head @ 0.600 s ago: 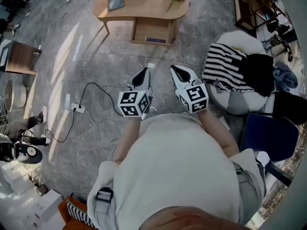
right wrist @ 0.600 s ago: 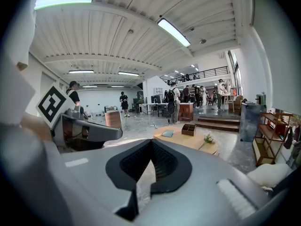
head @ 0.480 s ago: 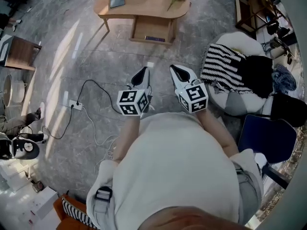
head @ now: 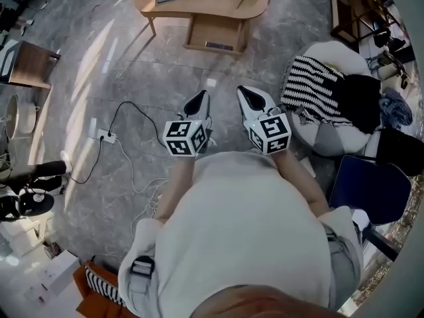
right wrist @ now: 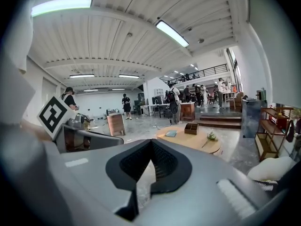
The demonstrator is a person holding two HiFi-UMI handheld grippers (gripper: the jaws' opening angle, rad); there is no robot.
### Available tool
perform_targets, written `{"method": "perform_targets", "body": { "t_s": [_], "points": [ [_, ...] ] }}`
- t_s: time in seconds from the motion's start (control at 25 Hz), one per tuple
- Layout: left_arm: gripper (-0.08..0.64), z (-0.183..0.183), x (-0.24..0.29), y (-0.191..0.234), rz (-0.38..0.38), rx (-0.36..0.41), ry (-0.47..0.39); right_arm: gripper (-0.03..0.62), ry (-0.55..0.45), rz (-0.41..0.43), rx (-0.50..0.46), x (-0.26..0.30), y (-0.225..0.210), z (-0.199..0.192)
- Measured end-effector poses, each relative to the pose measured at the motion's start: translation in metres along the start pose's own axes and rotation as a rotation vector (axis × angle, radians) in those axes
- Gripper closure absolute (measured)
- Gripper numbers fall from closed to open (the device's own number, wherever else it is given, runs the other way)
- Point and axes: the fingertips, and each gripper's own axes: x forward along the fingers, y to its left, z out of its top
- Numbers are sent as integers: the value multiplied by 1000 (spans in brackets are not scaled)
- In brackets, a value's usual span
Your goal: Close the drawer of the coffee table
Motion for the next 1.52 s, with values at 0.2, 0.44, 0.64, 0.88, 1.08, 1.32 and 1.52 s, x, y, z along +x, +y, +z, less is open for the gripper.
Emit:
{"method": "perform_targets", "body": {
  "t_s": [0.2, 0.44, 0.64, 0.88, 1.08, 1.32, 1.52],
  "points": [
    [560, 4, -3, 14, -8, 1, -1, 592, -3, -10, 29, 10, 8, -3],
    [560, 8, -8, 40, -21, 5, 7, 591, -16, -15, 56, 31, 24, -3],
    [560, 12, -10, 64, -40, 14, 19, 591, -17, -43, 63, 51, 35, -2],
    [560, 14, -12, 85, -59, 13, 34, 591, -13, -67, 68, 66, 46, 0],
    [560, 13, -15, 99, -65, 6, 47, 591, -4, -77, 77, 76, 53, 0],
    [560, 20, -11, 116, -56, -11, 46, 591, 12, -84, 75, 88, 52, 4],
    [560, 27, 2, 129, -42, -17, 44, 591, 17, -83, 86, 102, 41, 3]
  ]
}}
